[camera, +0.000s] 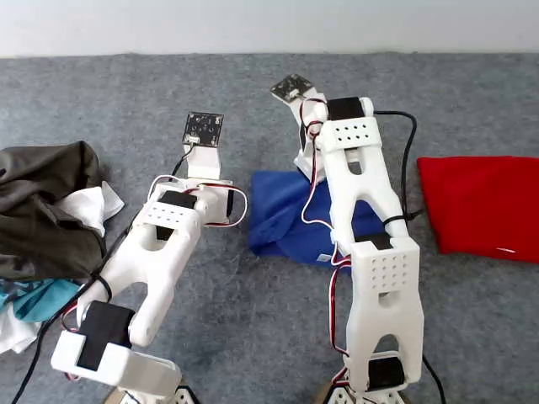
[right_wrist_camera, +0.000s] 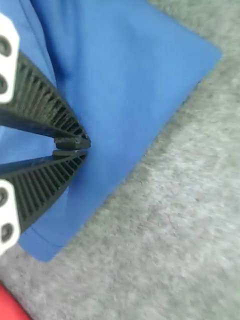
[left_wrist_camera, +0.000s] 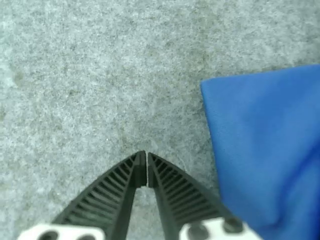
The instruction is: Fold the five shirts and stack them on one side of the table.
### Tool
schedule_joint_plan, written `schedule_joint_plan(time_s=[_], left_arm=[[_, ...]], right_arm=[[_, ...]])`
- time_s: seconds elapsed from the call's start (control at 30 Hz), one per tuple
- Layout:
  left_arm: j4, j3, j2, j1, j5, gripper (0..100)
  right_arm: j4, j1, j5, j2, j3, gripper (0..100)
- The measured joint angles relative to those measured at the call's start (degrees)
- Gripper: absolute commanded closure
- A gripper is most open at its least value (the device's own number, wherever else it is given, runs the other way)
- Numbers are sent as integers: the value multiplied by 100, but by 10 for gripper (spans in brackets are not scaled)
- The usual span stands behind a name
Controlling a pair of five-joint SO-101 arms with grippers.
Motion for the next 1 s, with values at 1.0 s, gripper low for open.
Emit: schedule_joint_plan(time_s=[1.0], left_arm=[[0, 0, 0, 0, 0, 988]], right_arm=[[35, 1662, 1327, -3789, 6242, 990]])
